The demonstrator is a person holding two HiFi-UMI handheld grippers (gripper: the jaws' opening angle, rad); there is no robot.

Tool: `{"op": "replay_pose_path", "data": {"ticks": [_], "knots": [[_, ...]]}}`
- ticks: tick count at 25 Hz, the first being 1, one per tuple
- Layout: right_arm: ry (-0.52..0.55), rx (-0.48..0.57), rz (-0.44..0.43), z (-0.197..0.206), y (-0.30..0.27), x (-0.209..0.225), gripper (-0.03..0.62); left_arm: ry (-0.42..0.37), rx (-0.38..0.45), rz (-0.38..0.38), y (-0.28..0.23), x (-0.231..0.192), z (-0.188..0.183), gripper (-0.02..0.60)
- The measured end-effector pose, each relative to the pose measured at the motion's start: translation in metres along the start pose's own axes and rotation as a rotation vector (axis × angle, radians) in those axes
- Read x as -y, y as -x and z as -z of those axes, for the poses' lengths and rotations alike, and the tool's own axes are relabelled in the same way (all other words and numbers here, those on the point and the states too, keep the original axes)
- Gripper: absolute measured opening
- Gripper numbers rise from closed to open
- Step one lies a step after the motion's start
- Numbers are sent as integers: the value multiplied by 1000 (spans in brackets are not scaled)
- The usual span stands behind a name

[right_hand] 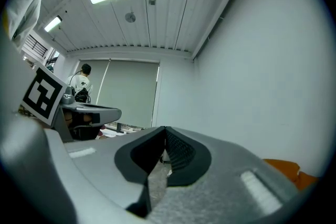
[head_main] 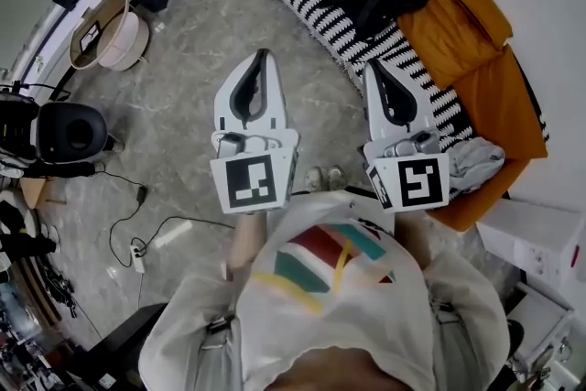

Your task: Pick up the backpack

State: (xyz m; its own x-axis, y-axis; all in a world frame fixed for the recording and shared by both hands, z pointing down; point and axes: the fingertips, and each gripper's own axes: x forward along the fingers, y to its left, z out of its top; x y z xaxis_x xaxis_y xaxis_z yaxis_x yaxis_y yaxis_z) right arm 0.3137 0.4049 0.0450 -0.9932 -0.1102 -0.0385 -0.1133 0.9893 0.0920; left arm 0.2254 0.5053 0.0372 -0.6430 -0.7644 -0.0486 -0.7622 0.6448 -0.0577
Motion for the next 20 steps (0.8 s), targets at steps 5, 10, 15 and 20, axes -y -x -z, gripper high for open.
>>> {"op": "replay_pose_path", "data": {"ticks": [5, 10, 15, 20], "knots": [[3, 2, 46, -5, 0, 3, 5, 14, -3, -9, 7, -23, 1, 15], [-8, 0, 102, -2, 2, 20, 5, 26, 23, -41, 6, -45, 1, 15], [-24, 6, 117, 6, -19, 41, 5, 23, 28, -56, -19, -57, 6, 15], [-56, 36, 87, 21, -49, 61, 5, 8, 50, -69, -52, -59, 12, 15]]}}
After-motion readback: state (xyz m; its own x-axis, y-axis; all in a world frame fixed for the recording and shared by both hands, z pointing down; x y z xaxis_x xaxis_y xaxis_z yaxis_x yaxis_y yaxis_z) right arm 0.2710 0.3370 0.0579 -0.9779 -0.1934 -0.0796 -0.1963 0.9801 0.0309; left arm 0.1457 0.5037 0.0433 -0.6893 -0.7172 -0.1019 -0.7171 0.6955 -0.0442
